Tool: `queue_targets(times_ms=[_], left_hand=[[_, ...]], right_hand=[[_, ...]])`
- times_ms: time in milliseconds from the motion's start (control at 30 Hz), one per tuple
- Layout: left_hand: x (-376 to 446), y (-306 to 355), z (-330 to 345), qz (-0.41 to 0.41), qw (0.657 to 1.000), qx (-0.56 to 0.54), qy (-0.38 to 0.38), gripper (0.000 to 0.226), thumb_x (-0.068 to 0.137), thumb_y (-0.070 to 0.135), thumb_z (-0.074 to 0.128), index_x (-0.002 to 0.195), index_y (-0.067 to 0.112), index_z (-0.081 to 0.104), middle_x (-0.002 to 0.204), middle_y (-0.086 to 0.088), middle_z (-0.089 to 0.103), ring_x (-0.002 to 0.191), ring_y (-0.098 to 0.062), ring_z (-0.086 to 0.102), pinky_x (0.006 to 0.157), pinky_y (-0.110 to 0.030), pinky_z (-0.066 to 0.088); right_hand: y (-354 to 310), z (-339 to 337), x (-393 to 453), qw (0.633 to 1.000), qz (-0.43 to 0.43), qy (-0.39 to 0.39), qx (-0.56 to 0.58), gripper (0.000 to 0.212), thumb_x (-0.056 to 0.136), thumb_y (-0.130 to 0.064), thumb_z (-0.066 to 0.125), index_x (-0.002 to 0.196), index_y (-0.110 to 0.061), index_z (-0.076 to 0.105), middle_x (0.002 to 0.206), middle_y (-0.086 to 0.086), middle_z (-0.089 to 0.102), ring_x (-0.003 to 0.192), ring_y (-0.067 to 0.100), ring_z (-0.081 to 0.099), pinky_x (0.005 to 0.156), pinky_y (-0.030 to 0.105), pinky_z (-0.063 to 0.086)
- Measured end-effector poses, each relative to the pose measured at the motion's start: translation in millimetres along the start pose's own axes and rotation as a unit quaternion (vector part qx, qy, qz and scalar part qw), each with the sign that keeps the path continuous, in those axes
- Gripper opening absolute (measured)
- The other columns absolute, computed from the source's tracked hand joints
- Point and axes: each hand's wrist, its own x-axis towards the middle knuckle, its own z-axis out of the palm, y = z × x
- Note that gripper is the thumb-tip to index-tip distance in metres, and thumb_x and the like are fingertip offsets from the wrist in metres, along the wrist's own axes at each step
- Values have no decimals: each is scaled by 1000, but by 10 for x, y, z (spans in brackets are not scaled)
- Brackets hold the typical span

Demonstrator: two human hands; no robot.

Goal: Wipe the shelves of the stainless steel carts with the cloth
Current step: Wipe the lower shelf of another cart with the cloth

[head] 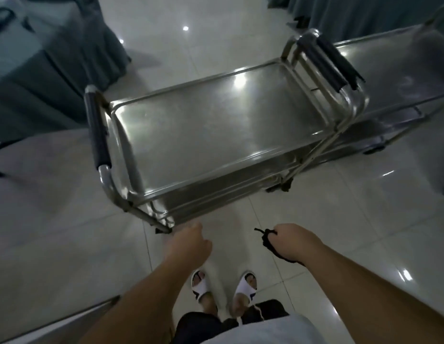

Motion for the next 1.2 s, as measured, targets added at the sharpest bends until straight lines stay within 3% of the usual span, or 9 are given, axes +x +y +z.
queue_targets(times_ms=[67,200,367,467,600,733,867,1000,1200], left_hand=[[13,-150,97,-14,1000,-3,6,49,95,44,53,141,26,53,133,-5,66,117,-29,64,77,-35,41],[-48,-358,285,-64,998,2,-6,48,97,44,51,140,23,52,129,-6,64,112,-29,64,78,-37,44],[-211,-439,470,-116,993,18,0,50,99,45,51,145,25,49,130,-4,62,112,-27,62,83,-40,52],[-327,-498,675,-167,986,22,6,52,101,47,51,147,24,49,131,-4,62,111,-26,63,81,-38,53],[-348,-577,1001,-198,978,48,-36,54,101,53,49,146,23,48,131,-4,62,113,-26,62,82,-39,49],[-292,-656,1268,-179,980,57,-60,43,103,46,45,140,24,50,127,-3,63,110,-26,62,77,-38,46],[-84,-881,1475,-155,985,30,-63,41,102,45,47,138,25,51,125,-1,63,109,-25,62,80,-39,49],[225,-1209,1660,-147,986,15,-74,45,103,45,47,143,24,50,128,-2,63,108,-24,63,83,-40,55],[905,-1645,2031,-167,983,13,-72,45,99,40,53,141,24,51,122,-1,63,97,-20,56,72,-36,44]], right_hand=[[-224,40,111,999,-28,-6,-26,36,104,-41,45,99,-13,66,100,10,69,91,29,68,89,39,57],[-592,178,330,990,-95,-31,-102,39,104,-44,44,103,-12,66,98,10,67,88,28,65,73,34,50],[-782,346,612,957,-163,-74,-228,38,103,-46,45,102,-16,69,93,6,67,89,28,66,85,39,56],[-742,404,799,945,-187,-108,-247,37,104,-45,46,103,-14,68,93,8,68,90,28,67,79,37,51],[-585,465,1032,940,-185,-140,-249,36,106,-38,46,106,-10,68,100,14,70,91,30,67,72,35,44],[-452,568,1212,955,-142,-123,-228,35,103,-38,47,103,-11,70,102,15,72,90,30,68,72,35,44],[-474,868,1448,968,-118,-106,-196,34,103,-36,46,96,-10,66,92,14,69,82,28,64,67,35,44],[-656,1291,1767,973,-131,-116,-149,40,104,-40,47,91,-9,67,85,13,69,78,28,65,62,33,42],[-877,1940,2503,966,-177,-134,-133,44,108,-45,45,84,-12,62,84,9,67,75,24,61,63,32,40]])
